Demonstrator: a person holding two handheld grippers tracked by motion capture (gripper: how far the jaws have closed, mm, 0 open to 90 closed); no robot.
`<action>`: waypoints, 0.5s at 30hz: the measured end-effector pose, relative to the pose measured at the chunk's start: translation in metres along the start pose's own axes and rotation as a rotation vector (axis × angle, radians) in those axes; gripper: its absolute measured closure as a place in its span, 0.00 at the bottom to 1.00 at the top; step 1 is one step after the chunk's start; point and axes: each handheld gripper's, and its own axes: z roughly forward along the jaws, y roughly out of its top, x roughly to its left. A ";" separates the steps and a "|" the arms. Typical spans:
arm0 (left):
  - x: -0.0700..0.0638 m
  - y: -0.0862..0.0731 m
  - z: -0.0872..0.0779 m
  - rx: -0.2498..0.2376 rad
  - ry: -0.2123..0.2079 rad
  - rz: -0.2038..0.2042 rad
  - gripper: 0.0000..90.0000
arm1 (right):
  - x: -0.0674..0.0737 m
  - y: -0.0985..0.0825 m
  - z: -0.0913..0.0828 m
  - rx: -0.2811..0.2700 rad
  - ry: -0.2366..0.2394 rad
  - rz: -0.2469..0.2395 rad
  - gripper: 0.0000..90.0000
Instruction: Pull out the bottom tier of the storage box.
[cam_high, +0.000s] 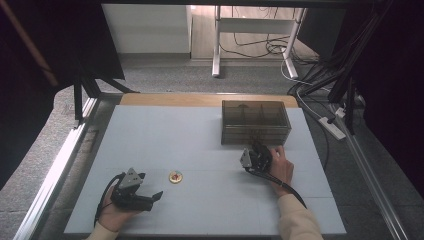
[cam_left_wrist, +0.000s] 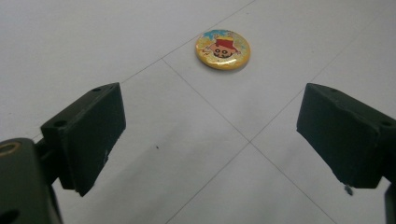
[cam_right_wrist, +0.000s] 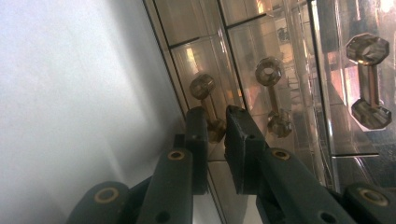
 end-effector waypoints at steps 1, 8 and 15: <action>0.000 0.000 0.000 0.000 0.000 0.000 0.09 | 0.002 0.000 0.000 0.000 -0.044 0.005 0.88; 0.001 0.000 0.000 -0.003 0.001 -0.003 0.09 | 0.002 -0.001 -0.001 0.000 -0.048 0.006 0.88; 0.001 0.000 0.000 -0.002 0.001 -0.001 0.09 | 0.002 -0.002 -0.003 0.003 -0.044 0.013 0.89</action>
